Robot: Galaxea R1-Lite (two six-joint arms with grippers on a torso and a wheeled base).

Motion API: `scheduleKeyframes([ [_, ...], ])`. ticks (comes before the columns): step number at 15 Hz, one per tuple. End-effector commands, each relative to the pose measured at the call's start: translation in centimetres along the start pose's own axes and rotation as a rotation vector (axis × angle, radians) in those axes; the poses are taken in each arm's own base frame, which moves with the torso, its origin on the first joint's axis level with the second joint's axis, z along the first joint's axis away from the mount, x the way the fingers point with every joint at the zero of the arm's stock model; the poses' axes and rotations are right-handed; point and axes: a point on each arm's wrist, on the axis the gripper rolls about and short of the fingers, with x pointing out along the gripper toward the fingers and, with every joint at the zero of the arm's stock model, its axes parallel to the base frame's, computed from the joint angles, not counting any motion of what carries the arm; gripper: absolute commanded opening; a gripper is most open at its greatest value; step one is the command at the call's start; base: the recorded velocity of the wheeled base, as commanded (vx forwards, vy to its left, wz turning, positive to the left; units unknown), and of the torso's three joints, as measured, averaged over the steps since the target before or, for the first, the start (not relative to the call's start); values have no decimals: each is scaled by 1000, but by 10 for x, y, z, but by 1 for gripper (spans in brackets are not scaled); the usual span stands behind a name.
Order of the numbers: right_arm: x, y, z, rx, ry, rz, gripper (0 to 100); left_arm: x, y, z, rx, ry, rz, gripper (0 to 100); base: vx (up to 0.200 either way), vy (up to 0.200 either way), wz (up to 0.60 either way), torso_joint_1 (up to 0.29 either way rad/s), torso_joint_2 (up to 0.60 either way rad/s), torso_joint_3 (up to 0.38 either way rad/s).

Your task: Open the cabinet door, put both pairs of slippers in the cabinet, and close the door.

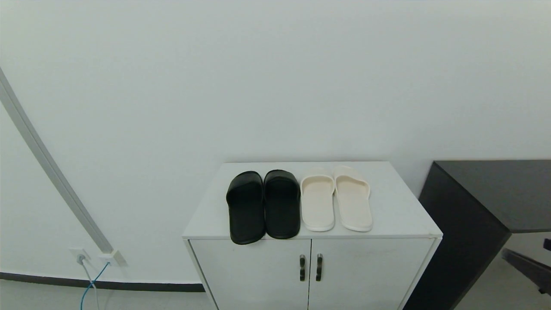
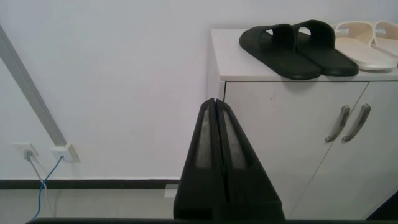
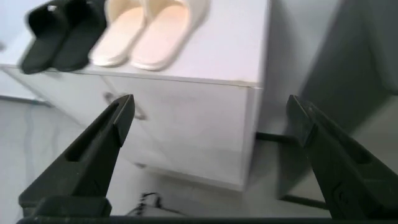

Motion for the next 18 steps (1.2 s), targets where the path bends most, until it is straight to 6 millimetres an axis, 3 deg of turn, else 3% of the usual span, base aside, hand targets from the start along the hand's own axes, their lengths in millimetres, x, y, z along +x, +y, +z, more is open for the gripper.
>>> scheduleKeyframes([
  [1, 40, 35, 8, 32, 90, 53, 100, 0, 0, 0, 0, 0, 1, 0, 0, 0, 0, 0, 0, 0],
  [3, 61, 61, 19, 29, 102, 57, 100, 0, 0, 0, 0, 0, -1, 0, 0, 0, 0, 0, 0, 0],
  [4, 62, 62, 19, 29, 103, 56, 100, 0, 0, 0, 0, 0, -1, 0, 0, 0, 0, 0, 0, 0],
  [5, 85, 88, 26, 36, 122, 77, 100, 0, 0, 0, 0, 0, -1, 0, 0, 0, 0, 0, 0, 0],
  [6, 94, 101, 27, 27, 130, 99, 100, 0, 0, 0, 0, 0, 1, 0, 0, 0, 0, 0, 0, 0],
  [11, 163, 148, 31, 5, 116, 35, 100, 0, 0, 0, 3, 0, 1, 0, 0, 0, 0, 0, 0, 0],
  [16, 227, 178, 31, 20, 46, -130, 100, 0, 0, 0, 4, 0, -1, 0, 0, 0, 0, 0, 0, 0],
  [18, 255, 176, 27, 36, 34, -206, 100, 0, 0, 0, 3, 0, -1, 0, 0, 0, 0, 0, 0, 0],
])
